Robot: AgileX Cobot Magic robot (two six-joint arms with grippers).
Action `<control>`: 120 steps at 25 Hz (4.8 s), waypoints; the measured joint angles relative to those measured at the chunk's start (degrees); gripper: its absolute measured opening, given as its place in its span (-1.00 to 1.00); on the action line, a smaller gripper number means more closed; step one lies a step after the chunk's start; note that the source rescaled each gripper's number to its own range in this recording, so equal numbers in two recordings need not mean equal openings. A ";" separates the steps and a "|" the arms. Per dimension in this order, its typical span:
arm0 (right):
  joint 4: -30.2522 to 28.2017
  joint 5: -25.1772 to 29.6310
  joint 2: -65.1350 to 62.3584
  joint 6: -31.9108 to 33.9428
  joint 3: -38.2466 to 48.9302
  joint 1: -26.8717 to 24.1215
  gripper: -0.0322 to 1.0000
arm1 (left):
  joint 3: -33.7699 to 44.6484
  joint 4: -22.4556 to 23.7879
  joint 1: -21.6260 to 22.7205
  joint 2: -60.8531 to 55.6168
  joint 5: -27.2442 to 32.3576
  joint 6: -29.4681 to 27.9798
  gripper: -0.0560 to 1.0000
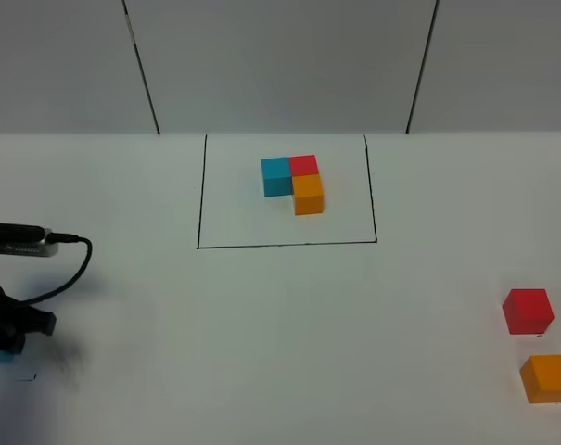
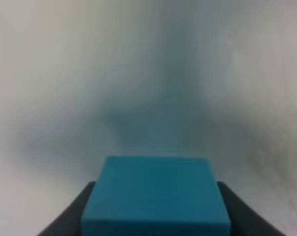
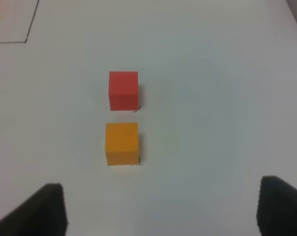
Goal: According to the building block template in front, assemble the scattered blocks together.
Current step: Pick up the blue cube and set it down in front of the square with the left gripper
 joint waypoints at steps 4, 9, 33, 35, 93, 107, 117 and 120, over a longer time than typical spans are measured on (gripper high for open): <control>0.00 0.00 0.00 0.00 0.00 0.00 0.26 | -2.54 -1.89 0.00 -6.21 6.36 5.96 -0.89; 0.00 0.00 0.00 0.00 0.00 0.00 0.26 | -12.21 -14.09 0.00 -9.32 20.76 22.31 -0.89; 0.00 0.00 0.00 0.00 0.00 0.00 0.26 | -31.18 -13.13 -33.81 -6.30 40.06 46.39 -0.89; 0.00 0.00 0.00 0.00 0.00 0.00 0.26 | -32.52 -11.46 -35.88 -4.96 40.06 44.32 -0.89; 0.00 0.00 0.00 0.00 0.00 0.00 0.26 | -30.81 -9.60 -37.58 17.48 8.72 61.18 -0.89; 0.00 0.00 0.00 0.00 0.00 0.00 0.26 | -30.91 -9.65 -37.58 22.49 6.33 61.58 -0.89; 0.00 0.00 0.00 0.00 0.00 0.00 0.26 | -30.97 -9.67 -37.58 24.46 5.27 62.31 -0.89; 0.00 0.00 0.00 0.00 0.00 0.00 0.26 | -30.97 -9.67 -37.58 24.46 5.27 62.31 -0.89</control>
